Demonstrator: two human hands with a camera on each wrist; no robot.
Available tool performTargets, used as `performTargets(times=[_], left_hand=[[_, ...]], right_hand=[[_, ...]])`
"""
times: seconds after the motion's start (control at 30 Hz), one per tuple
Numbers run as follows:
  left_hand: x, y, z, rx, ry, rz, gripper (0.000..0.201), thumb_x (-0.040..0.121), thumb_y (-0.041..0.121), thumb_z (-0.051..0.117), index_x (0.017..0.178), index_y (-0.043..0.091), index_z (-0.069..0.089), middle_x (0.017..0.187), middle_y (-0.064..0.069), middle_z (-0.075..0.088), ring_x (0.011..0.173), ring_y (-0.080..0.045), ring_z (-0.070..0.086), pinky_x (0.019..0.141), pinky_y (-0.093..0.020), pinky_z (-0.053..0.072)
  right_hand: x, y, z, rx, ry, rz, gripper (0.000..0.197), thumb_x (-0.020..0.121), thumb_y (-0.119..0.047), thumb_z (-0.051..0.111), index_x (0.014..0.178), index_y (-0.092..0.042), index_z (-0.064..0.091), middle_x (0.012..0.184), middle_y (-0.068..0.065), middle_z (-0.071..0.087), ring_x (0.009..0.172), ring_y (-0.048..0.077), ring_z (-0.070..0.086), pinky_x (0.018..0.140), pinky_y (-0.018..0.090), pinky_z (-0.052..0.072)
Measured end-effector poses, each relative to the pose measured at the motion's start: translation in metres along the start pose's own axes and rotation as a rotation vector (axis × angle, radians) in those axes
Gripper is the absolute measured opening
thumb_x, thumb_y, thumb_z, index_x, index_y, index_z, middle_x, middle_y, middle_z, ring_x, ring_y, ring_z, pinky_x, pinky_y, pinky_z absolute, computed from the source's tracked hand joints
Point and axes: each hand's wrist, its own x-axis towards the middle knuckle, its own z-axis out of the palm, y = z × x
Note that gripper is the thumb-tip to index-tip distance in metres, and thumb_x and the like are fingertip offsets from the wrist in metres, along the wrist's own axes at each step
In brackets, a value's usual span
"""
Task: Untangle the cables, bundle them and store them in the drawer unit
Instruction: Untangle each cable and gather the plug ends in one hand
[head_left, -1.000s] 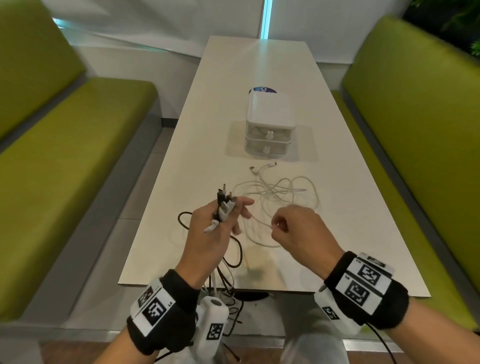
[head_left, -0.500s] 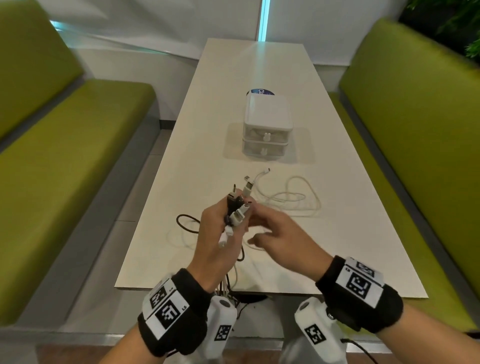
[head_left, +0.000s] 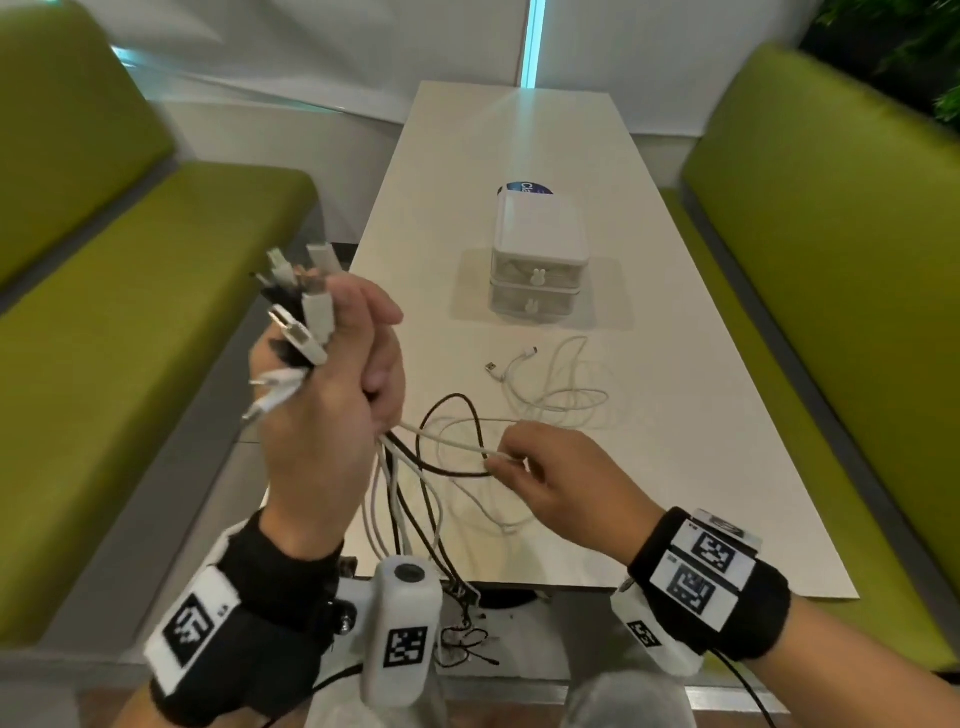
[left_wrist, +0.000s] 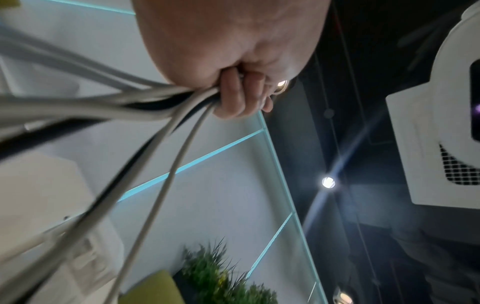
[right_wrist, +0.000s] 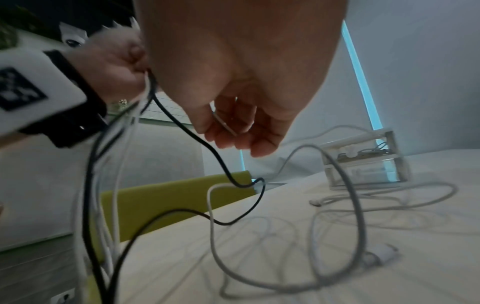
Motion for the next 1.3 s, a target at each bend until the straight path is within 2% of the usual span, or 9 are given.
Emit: performTargets(times=[0.17,0.27,0.4,0.53,0.67,0.77,1.0,1.2,1.3], left_hand=[[0.003,0.008,-0.007,0.051,-0.07,-0.073,0.024,0.091,0.042,0.056,0.075,0.026,0.061,0.058,0.008,0.043,0.043,-0.004,0.032,0.042,-0.016,0.022],[-0.007,-0.022,-0.002,0.403,-0.234,-0.193,0.019,0.09,0.039,0.059,0.078,0.028,0.069,0.072,0.014,0.064,0.055,0.0,0.053,0.047,-0.015,0.039],[-0.029,-0.063,0.008,0.661,-0.343,-0.252,0.033,0.086,0.055,0.062,0.091,0.022,0.067,0.083,0.003,0.069,0.078,-0.017,0.065,0.072,-0.041,0.052],[-0.043,-0.071,0.016,0.656,-0.365,-0.286,0.035,0.078,0.056,0.066,0.091,0.023,0.066,0.07,0.014,0.064,0.067,-0.002,0.059,0.059,-0.014,0.042],[-0.043,-0.075,0.014,0.727,-0.454,-0.259,0.012,0.089,0.029,0.069,0.081,0.027,0.06,0.069,0.011,0.063,0.064,0.0,0.056,0.059,-0.01,0.036],[-0.041,-0.074,0.01,0.567,-0.44,-0.297,0.02,0.095,0.013,0.06,0.082,0.027,0.064,0.066,0.009,0.058,0.06,-0.003,0.05,0.059,-0.015,0.039],[-0.014,-0.037,-0.018,0.004,-0.037,-0.335,0.016,0.094,0.018,0.052,0.093,0.019,0.067,0.062,0.005,0.042,0.042,-0.001,0.026,0.037,-0.015,0.022],[-0.006,-0.022,-0.027,-0.406,0.008,-0.422,0.024,0.094,0.022,0.043,0.085,0.026,0.065,0.058,0.01,0.043,0.035,-0.008,0.012,0.033,-0.017,0.012],[-0.007,-0.029,-0.023,-0.194,-0.112,-0.455,0.023,0.097,0.021,0.046,0.099,0.019,0.069,0.064,0.007,0.051,0.036,-0.002,0.023,0.035,-0.016,0.015]], right_hand=[[-0.002,0.024,-0.002,-0.03,-0.024,0.199,0.036,0.099,-0.035,0.04,0.068,-0.018,0.046,0.075,0.0,0.061,0.074,0.018,0.058,0.068,0.036,0.046],[-0.003,0.017,-0.005,-0.046,0.043,0.134,0.038,0.102,-0.033,0.034,0.065,-0.024,0.037,0.064,-0.006,0.048,0.066,0.016,0.047,0.065,0.036,0.043],[-0.001,0.005,-0.01,-0.057,0.1,0.111,0.037,0.097,-0.035,0.027,0.061,-0.03,0.037,0.056,-0.006,0.045,0.057,0.012,0.044,0.056,0.035,0.04],[0.001,0.002,-0.014,-0.204,0.006,0.131,0.03,0.083,-0.019,0.041,0.058,-0.034,0.031,0.06,-0.008,0.047,0.062,0.015,0.042,0.052,0.029,0.035],[0.001,0.004,-0.013,-0.12,-0.025,0.087,0.027,0.073,-0.016,0.041,0.056,-0.037,0.038,0.059,-0.015,0.043,0.057,0.006,0.041,0.051,0.021,0.03],[0.003,0.01,-0.006,-0.084,0.025,0.092,0.029,0.089,-0.027,0.033,0.071,-0.028,0.055,0.076,-0.008,0.059,0.071,0.012,0.054,0.062,0.03,0.044],[0.0,0.043,-0.01,-0.048,0.03,0.214,0.031,0.102,-0.03,0.038,0.072,-0.021,0.041,0.072,-0.006,0.045,0.064,0.013,0.044,0.061,0.028,0.03],[0.008,0.057,-0.014,0.013,0.111,0.284,0.025,0.1,-0.026,0.042,0.089,-0.009,0.057,0.086,0.003,0.055,0.075,0.018,0.051,0.072,0.034,0.043],[0.01,0.05,-0.019,0.011,0.192,0.268,0.024,0.1,-0.023,0.04,0.091,-0.01,0.058,0.089,0.002,0.061,0.081,0.021,0.057,0.075,0.037,0.046]])
